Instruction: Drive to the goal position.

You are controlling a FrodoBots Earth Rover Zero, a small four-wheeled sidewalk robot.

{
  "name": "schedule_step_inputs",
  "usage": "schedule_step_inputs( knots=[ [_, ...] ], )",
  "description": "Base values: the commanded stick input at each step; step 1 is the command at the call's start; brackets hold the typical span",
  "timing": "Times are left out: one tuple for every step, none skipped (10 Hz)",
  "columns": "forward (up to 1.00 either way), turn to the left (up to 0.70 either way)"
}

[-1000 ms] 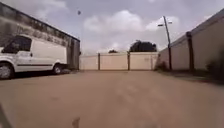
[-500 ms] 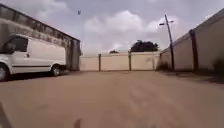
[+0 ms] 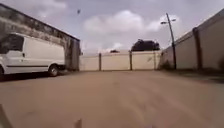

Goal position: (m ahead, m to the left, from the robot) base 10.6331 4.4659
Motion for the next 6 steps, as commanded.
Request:
schedule_step_inputs(
  knots=[
    [0.7,0.0],
    [0.7,0.0],
    [0.7,0.0],
    [0.7,0.0],
    [0.7,0.0],
    [0.7,0.0]
  ],
)
